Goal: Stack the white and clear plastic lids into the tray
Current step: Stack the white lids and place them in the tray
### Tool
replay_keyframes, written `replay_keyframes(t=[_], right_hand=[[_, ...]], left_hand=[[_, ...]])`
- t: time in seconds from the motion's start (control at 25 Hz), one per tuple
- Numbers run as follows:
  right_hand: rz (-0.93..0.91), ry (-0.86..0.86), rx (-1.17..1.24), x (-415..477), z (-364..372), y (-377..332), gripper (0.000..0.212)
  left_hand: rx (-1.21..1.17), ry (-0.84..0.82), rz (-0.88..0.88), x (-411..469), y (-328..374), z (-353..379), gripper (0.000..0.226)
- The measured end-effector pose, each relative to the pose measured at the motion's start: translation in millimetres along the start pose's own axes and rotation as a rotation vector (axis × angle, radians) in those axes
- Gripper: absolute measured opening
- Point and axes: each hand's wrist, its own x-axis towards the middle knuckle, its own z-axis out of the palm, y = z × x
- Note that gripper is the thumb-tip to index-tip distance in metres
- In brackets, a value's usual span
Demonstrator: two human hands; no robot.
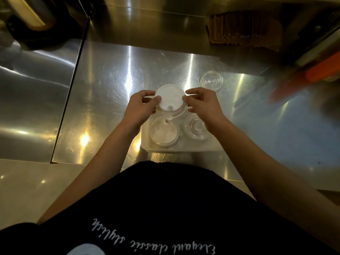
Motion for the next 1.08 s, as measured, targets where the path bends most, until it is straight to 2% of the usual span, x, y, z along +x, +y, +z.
replay_keyframes(t=[0.12,0.44,0.8,1.08], right_hand=[[0.026,-0.014,-0.005,-10,4,13,0.025],[0.060,-0.046,-0.075,-31,17,36,0.024],[0.039,-0.075,-0.222,-39,18,43,0.029],[0.047,-0.138,-0.301,-48,15,43,0.035]], left_hand=[[0.081,0.020,0.005,-17,-11,-5,0.030],[0.602,0.093,0.161,-50,-16,-7,0.028],[0.740,0.053,0.177,-60,-19,-4,0.032],[0.879,0.017,0.125,-60,-27,-2,0.034]])
